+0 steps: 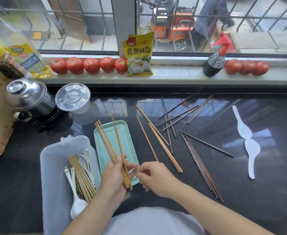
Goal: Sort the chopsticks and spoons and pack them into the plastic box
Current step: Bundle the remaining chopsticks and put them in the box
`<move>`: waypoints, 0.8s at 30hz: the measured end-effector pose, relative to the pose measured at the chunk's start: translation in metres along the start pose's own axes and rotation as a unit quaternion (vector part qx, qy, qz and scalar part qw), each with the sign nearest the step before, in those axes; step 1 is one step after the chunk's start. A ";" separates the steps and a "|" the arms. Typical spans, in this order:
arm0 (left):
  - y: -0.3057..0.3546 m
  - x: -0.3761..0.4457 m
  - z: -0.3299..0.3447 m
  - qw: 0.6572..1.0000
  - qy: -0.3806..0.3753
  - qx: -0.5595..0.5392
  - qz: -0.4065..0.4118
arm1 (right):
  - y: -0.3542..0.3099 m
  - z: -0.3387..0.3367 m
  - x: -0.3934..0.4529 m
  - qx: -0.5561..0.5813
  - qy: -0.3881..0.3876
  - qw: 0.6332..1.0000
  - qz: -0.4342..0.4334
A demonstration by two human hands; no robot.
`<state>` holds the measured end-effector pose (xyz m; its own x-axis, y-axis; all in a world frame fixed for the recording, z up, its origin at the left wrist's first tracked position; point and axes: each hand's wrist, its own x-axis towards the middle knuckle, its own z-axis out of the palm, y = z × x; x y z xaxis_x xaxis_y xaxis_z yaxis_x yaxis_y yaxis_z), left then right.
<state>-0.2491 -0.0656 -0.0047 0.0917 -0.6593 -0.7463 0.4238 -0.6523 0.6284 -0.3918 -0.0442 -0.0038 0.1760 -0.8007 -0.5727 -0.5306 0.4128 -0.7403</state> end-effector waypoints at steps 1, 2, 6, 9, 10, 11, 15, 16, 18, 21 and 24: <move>-0.003 0.002 0.002 1.000 0.007 0.009 0.002 | 0.001 0.004 -0.002 -0.008 0.009 1.000 0.001; -0.005 0.003 0.006 1.000 0.015 0.019 0.004 | 0.000 0.011 -0.003 -0.015 0.027 1.000 -0.003; -0.006 0.007 0.013 0.996 0.037 0.076 0.034 | 0.012 0.026 0.002 -0.040 0.170 0.984 0.019; -0.001 0.010 0.003 0.995 0.061 0.077 0.019 | 0.060 0.001 0.012 -0.166 0.322 0.929 0.078; -0.001 0.010 -0.001 0.995 0.066 0.069 0.004 | 0.077 -0.008 0.013 -0.206 0.339 0.910 0.117; -0.003 0.010 -0.005 0.996 0.066 0.061 -0.012 | 0.091 -0.011 0.015 -0.220 0.341 0.901 0.156; -0.009 0.004 -0.006 0.997 0.047 0.046 -0.049 | 0.098 0.012 0.033 -0.289 0.325 0.893 0.116; -0.008 0.003 -0.005 0.997 0.044 0.045 -0.050 | 0.094 0.019 0.042 -0.312 0.319 0.891 0.088; -0.004 -0.001 -0.001 0.997 0.038 0.050 -0.045 | 0.082 0.023 0.064 -0.346 0.315 0.882 0.052; 0.004 -0.005 0.001 0.998 0.027 0.057 -0.029 | 0.062 0.015 0.091 -0.409 0.289 0.864 0.044; 0.007 -0.004 0.000 0.998 0.033 0.054 -0.031 | 0.053 0.007 0.102 -0.406 0.248 0.877 0.068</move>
<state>-0.2467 -0.0677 0.0034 0.1290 -0.5933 -0.7946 0.3308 -0.7296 0.5985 -0.3963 -0.1006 -0.1037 -0.2094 -0.9416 -0.2636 -0.9699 0.2343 -0.0665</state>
